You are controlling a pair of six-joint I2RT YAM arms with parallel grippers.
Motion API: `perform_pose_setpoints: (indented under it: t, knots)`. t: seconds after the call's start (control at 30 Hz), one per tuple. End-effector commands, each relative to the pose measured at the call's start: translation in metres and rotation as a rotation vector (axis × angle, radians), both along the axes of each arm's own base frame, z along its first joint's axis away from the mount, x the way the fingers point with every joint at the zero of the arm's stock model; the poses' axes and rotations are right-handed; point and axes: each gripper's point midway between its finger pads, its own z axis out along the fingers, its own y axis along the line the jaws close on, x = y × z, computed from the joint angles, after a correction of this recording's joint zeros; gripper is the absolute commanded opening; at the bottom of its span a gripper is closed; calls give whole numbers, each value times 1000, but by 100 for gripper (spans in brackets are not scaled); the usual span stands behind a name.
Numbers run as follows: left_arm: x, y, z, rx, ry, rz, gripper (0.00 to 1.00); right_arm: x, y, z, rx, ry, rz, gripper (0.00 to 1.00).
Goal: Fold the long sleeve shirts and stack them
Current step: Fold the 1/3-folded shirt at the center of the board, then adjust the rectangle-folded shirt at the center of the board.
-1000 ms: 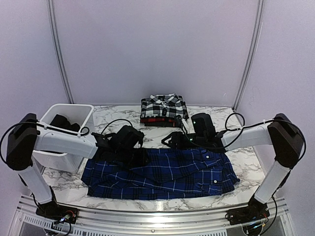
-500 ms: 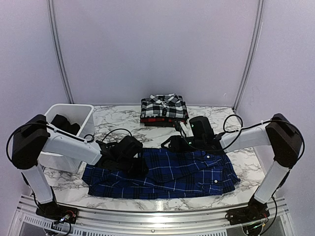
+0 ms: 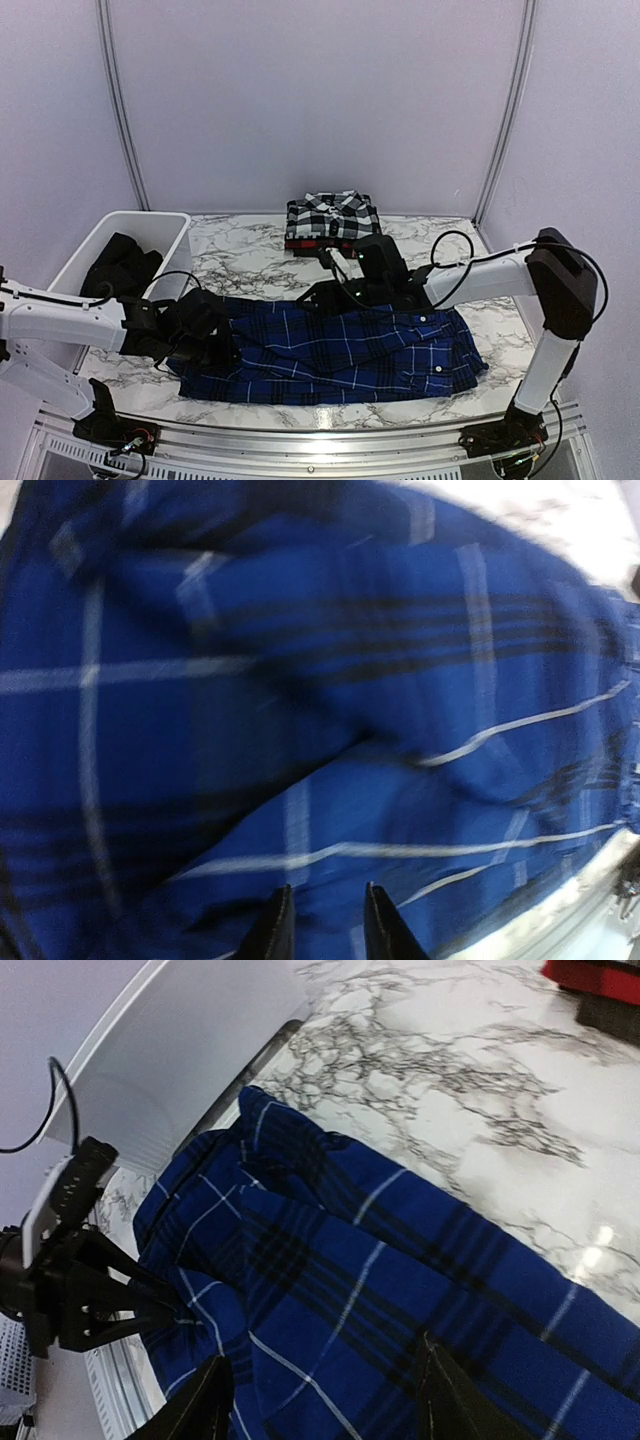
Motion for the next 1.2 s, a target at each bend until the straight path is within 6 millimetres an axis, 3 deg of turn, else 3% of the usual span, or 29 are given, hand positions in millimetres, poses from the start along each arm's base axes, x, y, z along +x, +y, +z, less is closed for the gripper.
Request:
perform_pose_setpoints:
  t: [0.0,0.13,0.3,0.57,0.67,0.8,0.9,1.03,1.17]
  knots:
    - [-24,42,-26,88,96,82,22,-19,35,-6,0,1,106,57]
    - [-26,52,-35,138,101,92,22,-32,43,-23,-23,29,131,57]
    - [-15,59,-53,231,120,113,19,-35,31,-53,-67,77,103,57]
    - [30,56,-67,324,113,91,19,-6,-21,-83,-137,175,-99,57]
    - [58,58,-71,341,123,89,18,-1,-31,-69,-110,163,-130,57]
    - [106,62,-73,337,136,85,18,8,-38,-29,-77,84,-172,58]
    - [145,65,-76,340,145,84,18,23,-62,-2,-69,12,-274,59]
    - [185,82,-83,366,168,113,17,38,-103,7,-156,-65,-377,60]
    - [219,98,-83,383,170,127,17,42,-145,-6,-297,-114,-458,61]
